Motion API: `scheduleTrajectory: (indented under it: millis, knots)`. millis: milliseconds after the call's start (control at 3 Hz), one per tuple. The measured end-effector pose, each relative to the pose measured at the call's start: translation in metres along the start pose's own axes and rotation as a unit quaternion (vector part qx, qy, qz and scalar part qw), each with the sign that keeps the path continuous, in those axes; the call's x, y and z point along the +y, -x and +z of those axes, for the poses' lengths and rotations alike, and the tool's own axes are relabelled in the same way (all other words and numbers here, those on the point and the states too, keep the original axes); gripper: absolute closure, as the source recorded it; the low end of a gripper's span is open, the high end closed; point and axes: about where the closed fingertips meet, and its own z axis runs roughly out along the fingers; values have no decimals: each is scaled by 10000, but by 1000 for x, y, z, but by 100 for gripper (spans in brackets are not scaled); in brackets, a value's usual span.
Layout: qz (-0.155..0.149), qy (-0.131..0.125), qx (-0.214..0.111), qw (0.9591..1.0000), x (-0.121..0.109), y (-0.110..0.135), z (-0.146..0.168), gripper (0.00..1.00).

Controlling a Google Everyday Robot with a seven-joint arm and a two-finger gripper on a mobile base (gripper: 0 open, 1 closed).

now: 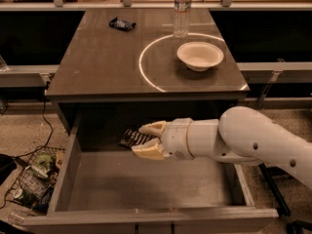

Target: Place rxbar chocolate into top drawer

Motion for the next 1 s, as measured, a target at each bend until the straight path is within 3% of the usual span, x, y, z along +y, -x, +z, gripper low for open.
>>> scheduleTrajectory:
  millis: [333,1000]
  knots:
    - [189,127,563,9982,8,-41,41,100]
    - [759,240,895,9928,8,-105,103,100]
